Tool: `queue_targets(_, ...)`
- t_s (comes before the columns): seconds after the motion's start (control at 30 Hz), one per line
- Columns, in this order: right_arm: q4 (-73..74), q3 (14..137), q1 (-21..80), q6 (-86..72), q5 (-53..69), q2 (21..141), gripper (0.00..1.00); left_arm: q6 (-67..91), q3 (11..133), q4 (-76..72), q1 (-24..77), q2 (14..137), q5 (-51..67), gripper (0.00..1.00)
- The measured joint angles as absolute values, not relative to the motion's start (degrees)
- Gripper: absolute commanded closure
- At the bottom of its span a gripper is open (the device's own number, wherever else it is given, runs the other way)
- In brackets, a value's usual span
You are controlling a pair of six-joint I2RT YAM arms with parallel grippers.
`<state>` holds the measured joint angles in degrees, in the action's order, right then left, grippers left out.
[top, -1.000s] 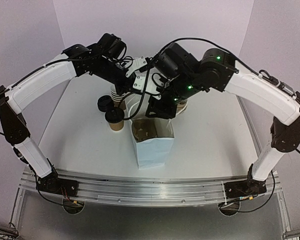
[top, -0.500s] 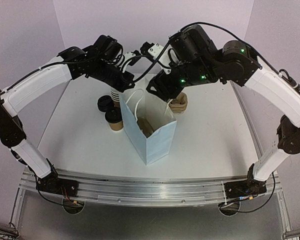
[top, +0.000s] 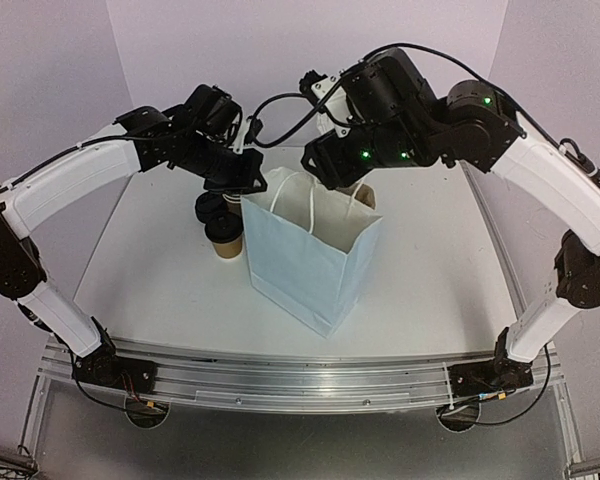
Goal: Pack the takeout coffee
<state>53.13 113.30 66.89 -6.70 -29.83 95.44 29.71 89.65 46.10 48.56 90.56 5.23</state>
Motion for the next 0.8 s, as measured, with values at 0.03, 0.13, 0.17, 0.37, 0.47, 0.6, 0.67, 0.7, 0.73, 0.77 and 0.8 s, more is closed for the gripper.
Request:
queue_targets(0.03,53.17,113.47,66.89,-6.64,-29.64,95.44,0.34,30.2,89.37,45.96,48.57,90.72,5.94,1.0)
queue_targets(0.13,53.21,114.57,66.89,-6.22,-28.48,95.44,0.33,31.19,89.34,44.61,48.6,91.15,7.0,1.0)
queue_targets(0.17,53.19,115.05,66.89,-5.99,-28.15,95.44,0.33,31.72,89.34,44.5,48.6,91.18,7.18,1.0)
queue_targets(0.37,53.15,116.56,66.7,-4.41,-26.94,95.5,0.32,38.25,89.25,45.02,48.6,91.02,4.64,1.0)
queue_targets(0.47,53.17,116.57,65.82,-4.63,-26.34,95.59,0.32,41.6,89.08,45.64,48.6,90.25,1.78,1.0)
queue_targets(0.6,53.32,117.56,63.57,-5.27,-25.35,96.3,0.32,45.83,88.29,46.08,48.44,88.65,-0.74,1.0)
queue_targets(0.67,53.22,118.87,62.69,-5.59,-24.94,97.26,0.32,47.3,87.77,46.01,48.31,88.22,-0.99,1.0)
queue_targets(0.7,53.16,119.29,62.48,-5.71,-24.78,97.68,0.32,47.79,87.51,45.98,48.31,88.18,-1.01,1.0)
queue_targets(0.73,53.15,119.63,62.35,-5.84,-24.63,98.06,0.32,48.22,87.23,45.95,48.31,88.17,-1.0,1.0)
queue_targets(0.77,53.15,119.84,62.28,-5.96,-24.5,98.37,0.32,48.69,86.78,45.74,48.31,88.15,-0.79,1.0)
queue_targets(0.8,53.17,119.9,62.28,-6.04,-24.38,98.61,0.32,49.19,86.15,45.34,48.31,88.12,-0.38,1.0)
